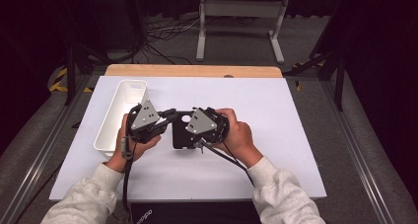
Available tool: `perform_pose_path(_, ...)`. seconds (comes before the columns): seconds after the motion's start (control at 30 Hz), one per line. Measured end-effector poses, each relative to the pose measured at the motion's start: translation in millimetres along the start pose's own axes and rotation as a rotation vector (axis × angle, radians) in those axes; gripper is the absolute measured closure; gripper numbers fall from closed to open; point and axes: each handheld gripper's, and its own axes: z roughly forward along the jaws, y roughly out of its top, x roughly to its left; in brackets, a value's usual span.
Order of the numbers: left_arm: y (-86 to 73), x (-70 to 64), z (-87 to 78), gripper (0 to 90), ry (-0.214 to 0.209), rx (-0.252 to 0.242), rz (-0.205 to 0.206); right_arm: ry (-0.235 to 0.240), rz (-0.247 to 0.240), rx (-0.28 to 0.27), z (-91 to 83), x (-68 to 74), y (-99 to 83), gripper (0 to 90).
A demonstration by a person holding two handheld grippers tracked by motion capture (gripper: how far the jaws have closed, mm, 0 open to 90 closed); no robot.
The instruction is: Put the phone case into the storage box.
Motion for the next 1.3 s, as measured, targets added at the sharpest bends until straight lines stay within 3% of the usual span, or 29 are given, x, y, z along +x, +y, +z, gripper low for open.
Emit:
perform_pose_path(0.33, -0.6, 1.7, -2.5, 80.5, 0.021, -0.013, -0.014, 0.044, 0.173, -0.053, -4.2, -12.5, -12.1, 62.7)
perform_pose_path(0.57, -1.1, 3.9, -4.3, 80.6, 0.03, -0.019, -0.023, 0.063, 0.261, -0.051, -3.8, -18.9, -21.0, 50.9)
perform_pose_path(1.13, -1.5, 8.5, -10.5, 80.5, 0.038, -0.038, -0.032, 0.021, 0.367, -0.061, -7.7, -21.0, -37.8, 17.5)
perform_pose_path(1.3, -1.2, 10.3, -12.8, 80.5, 0.042, -0.047, -0.032, 0.016, 0.388, -0.065, -10.9, -23.5, -44.5, 13.0)
